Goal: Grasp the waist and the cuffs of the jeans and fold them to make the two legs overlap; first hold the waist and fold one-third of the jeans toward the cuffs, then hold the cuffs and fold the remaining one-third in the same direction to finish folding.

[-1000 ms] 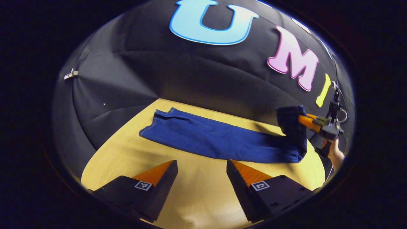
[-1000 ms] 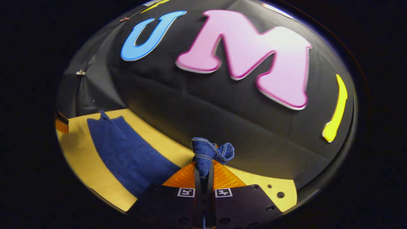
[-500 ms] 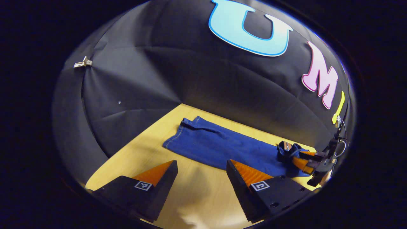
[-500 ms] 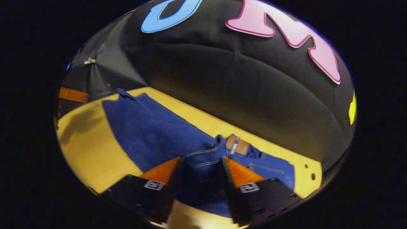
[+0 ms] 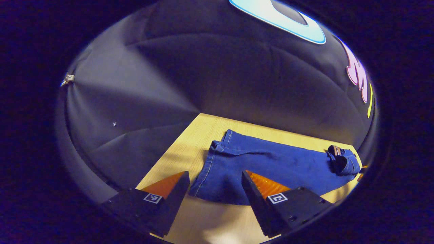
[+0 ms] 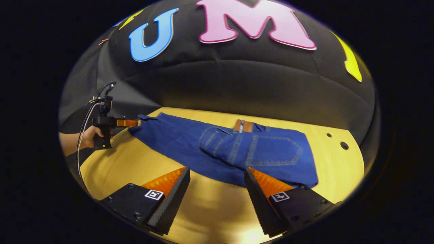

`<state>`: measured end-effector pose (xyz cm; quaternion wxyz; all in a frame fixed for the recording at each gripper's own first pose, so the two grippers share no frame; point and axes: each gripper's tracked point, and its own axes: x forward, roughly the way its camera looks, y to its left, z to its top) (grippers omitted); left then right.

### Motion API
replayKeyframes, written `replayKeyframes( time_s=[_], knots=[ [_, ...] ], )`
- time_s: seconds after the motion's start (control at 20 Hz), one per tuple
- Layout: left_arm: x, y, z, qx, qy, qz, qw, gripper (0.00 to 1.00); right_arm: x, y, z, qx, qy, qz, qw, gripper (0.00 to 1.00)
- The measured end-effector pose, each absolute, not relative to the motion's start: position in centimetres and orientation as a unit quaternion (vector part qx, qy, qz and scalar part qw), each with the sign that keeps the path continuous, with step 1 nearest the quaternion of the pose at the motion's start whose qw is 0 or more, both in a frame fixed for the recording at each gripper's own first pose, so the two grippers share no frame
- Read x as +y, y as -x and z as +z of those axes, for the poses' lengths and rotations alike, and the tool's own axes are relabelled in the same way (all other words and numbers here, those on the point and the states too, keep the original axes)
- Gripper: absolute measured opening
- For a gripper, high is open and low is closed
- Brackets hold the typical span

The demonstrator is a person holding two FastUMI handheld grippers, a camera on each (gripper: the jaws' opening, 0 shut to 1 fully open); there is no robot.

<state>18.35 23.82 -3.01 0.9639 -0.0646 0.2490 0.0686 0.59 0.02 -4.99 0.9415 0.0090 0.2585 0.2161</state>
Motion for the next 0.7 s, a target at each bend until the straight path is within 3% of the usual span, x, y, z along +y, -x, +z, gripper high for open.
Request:
replayKeyframes(
  time_s=[0.1,0.15,0.25,0.35,0.4,0.7],
  knots=[
    [24.2,-19.4,-3.7,0.265,0.044,0.062,0.961,0.96,-2.1,-0.2,-5.3,0.272,-0.023,0.2,0.941,1.0],
    [24.3,-19.6,-4.7,0.283,0.035,0.061,0.957,0.96,-3.1,-0.3,-5.5,0.275,-0.029,0.19,0.942,0.96],
    [23.8,-19.2,-6.0,0.315,0.014,0.057,0.947,0.93,-4.6,-0.4,-5.5,0.284,-0.047,0.169,0.943,1.0],
    [23.2,-19.6,-6.0,0.31,0.016,0.048,0.95,0.97,-4.8,-0.5,-5.2,0.287,-0.067,0.167,0.941,0.99],
    [23.3,-19.6,-6.3,0.311,0.016,0.046,0.949,0.92,-4.9,-0.6,-5.0,0.284,-0.068,0.168,0.942,0.99],
    [22.1,-19.5,-6.6,0.336,0.003,-0.003,0.942,0.92,-4.1,0.0,-6.1,0.294,-0.057,0.174,0.938,0.99]
  ],
)
